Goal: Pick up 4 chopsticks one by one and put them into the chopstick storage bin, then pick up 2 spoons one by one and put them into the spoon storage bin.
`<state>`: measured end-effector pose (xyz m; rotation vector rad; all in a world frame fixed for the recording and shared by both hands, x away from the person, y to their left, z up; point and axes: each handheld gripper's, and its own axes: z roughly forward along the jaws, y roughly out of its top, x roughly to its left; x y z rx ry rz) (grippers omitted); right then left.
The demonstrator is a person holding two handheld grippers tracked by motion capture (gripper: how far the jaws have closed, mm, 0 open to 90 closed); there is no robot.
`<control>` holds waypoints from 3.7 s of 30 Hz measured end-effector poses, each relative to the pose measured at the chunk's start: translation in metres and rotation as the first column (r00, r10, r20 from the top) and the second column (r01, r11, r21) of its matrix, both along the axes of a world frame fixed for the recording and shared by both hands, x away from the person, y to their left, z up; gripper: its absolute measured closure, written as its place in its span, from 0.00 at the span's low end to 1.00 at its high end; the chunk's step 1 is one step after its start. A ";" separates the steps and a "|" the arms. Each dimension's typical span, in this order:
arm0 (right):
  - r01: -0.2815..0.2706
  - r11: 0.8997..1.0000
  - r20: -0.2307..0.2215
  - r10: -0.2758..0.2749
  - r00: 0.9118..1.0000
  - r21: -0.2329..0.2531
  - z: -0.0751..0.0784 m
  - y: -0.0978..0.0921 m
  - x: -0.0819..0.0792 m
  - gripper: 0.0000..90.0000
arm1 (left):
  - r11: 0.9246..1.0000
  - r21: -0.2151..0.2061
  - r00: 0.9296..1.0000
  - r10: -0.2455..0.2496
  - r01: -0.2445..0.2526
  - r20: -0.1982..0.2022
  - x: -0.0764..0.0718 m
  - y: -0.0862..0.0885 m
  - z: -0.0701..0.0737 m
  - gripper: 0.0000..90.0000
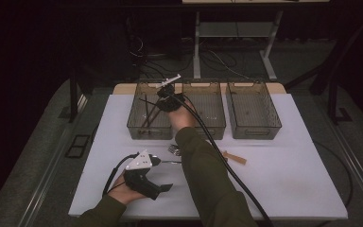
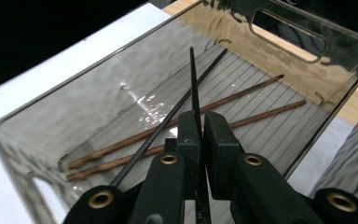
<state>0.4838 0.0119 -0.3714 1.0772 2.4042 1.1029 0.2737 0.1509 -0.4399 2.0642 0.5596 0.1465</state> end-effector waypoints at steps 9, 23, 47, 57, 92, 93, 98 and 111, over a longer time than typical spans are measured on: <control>0.004 1.000 0.003 -0.004 1.000 0.005 0.001 0.001 -0.001 0.66 | 1.000 -0.004 1.000 -0.002 0.002 0.001 0.000 0.000 0.000 0.00; -0.102 0.992 -0.021 0.104 0.994 0.077 0.011 -0.026 -0.016 0.47 | 1.000 0.002 1.000 -0.004 0.004 0.005 0.000 0.001 0.000 0.00; -0.180 0.979 0.025 0.179 0.984 0.095 0.015 -0.103 -0.075 0.26 | 1.000 -0.008 0.999 0.030 -0.030 -0.018 0.001 0.004 -0.002 0.00; -0.199 0.963 0.033 0.197 0.980 0.182 0.009 -0.148 -0.103 0.23 | 0.999 0.001 0.999 0.046 -0.046 -0.018 0.003 0.005 -0.001 0.00; -0.030 0.982 0.043 0.023 0.999 0.186 -0.046 -0.283 -0.190 0.19 | 0.998 0.016 0.998 0.057 -0.056 -0.004 0.002 0.006 0.000 0.00; -0.028 0.982 0.041 0.021 0.999 0.187 -0.048 -0.285 -0.193 0.19 | 0.998 0.016 0.998 0.059 -0.059 -0.004 0.002 0.006 0.001 0.00; -0.022 0.976 0.052 0.011 0.999 0.215 -0.056 -0.299 -0.209 0.19 | 0.997 0.018 0.997 0.072 -0.072 -0.006 0.003 0.007 0.001 0.00; 0.002 0.980 0.053 -0.012 0.999 0.198 -0.070 -0.323 -0.223 0.15 | 0.994 0.027 0.995 0.102 -0.102 -0.002 0.008 0.013 0.005 0.02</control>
